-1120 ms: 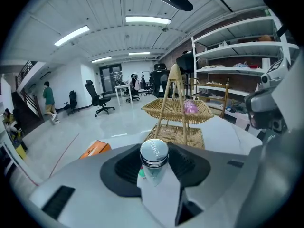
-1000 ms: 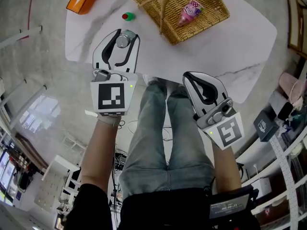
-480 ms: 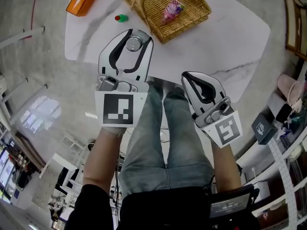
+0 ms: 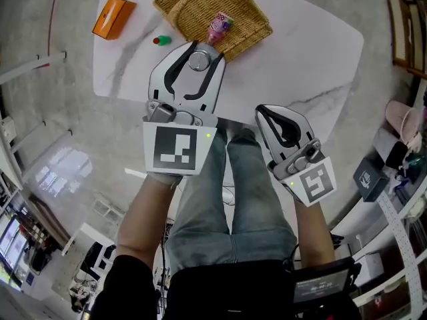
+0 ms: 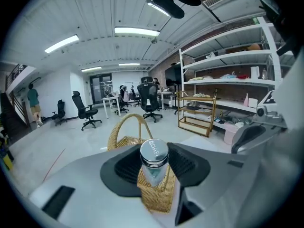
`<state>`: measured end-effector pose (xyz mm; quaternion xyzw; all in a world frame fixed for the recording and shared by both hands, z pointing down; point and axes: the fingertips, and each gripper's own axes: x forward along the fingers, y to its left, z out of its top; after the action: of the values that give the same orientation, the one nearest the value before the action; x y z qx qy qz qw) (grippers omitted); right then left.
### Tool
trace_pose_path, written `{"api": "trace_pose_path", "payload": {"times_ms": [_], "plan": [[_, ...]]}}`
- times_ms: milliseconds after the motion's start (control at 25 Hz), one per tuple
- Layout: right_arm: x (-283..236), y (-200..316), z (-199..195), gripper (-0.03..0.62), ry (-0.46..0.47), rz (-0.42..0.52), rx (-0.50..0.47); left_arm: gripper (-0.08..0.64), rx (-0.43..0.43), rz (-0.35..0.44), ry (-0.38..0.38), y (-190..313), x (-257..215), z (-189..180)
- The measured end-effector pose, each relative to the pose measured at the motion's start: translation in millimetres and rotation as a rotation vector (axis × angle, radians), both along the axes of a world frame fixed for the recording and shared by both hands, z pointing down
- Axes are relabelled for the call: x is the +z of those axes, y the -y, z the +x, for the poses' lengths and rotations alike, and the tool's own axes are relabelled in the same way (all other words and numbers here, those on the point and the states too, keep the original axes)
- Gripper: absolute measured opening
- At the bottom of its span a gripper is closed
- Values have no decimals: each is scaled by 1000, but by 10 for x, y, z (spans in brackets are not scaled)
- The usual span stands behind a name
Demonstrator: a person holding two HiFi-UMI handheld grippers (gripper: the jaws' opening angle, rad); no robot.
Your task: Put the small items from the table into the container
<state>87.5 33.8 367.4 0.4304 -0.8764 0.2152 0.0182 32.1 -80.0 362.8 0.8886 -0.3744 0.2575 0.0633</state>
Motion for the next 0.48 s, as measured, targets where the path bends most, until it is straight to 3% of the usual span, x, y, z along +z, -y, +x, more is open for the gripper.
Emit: {"api": "trace_pose_path", "payload": {"times_ms": [480], "plan": [[172, -76, 242, 9, 2, -32, 48, 172, 34, -20, 12, 196, 301, 382]]}}
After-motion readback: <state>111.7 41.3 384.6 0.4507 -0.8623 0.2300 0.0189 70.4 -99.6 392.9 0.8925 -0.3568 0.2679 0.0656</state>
